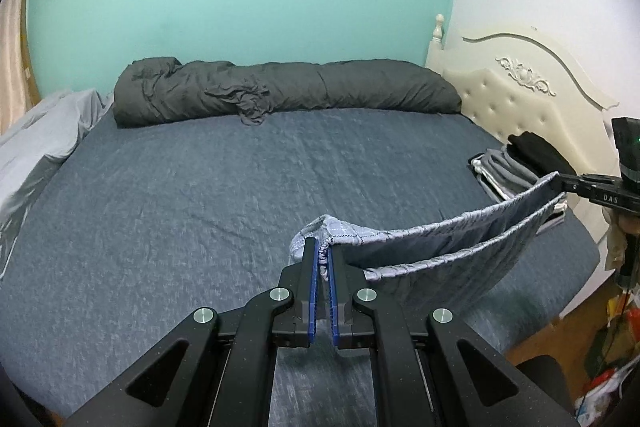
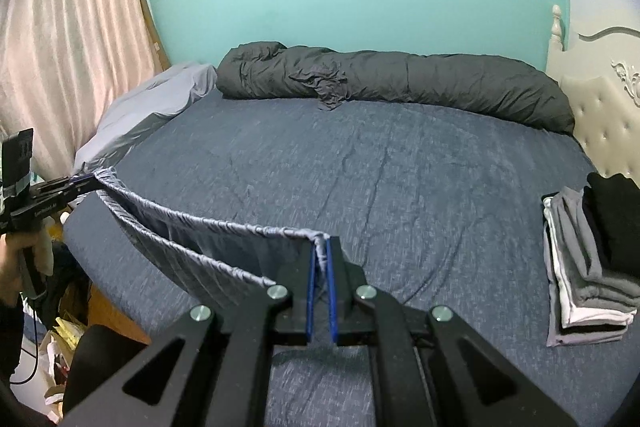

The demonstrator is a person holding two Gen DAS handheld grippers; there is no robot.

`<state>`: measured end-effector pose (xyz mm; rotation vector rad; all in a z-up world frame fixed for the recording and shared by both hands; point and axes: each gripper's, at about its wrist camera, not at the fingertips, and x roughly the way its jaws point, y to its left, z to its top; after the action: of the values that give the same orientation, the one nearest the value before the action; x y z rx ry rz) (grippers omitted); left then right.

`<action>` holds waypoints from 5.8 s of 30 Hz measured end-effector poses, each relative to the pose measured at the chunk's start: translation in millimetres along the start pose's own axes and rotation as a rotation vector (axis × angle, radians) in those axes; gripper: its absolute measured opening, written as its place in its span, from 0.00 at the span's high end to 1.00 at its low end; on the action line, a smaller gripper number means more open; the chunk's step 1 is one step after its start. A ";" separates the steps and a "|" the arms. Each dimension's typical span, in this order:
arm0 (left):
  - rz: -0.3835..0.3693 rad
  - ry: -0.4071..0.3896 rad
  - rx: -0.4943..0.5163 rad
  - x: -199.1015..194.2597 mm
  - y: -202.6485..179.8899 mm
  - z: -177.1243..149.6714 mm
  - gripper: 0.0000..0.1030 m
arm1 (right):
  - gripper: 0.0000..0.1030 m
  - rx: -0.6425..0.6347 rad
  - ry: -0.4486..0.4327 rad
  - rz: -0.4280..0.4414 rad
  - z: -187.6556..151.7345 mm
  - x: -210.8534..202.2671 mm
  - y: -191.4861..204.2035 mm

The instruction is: Fold clothes

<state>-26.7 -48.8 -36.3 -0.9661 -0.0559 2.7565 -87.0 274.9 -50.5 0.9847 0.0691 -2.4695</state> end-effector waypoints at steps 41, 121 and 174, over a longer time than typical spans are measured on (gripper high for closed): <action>0.041 0.471 -0.222 425.8 110.4 -12.8 0.95 | 0.95 0.214 0.439 -0.057 -0.6 371.0 -132.6; -0.001 0.256 -0.271 357.6 152.7 -69.8 0.93 | 0.61 0.432 0.071 -0.014 -85.5 290.6 -167.4; 0.115 0.096 -0.589 254.7 179.2 -182.2 0.99 | 0.99 0.857 -0.200 -0.096 -203.7 185.9 -187.5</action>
<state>-141.8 -174.6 -354.3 -1.2631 -0.8607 2.8418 -158.2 408.4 -347.8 1.0357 -1.1037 -2.6908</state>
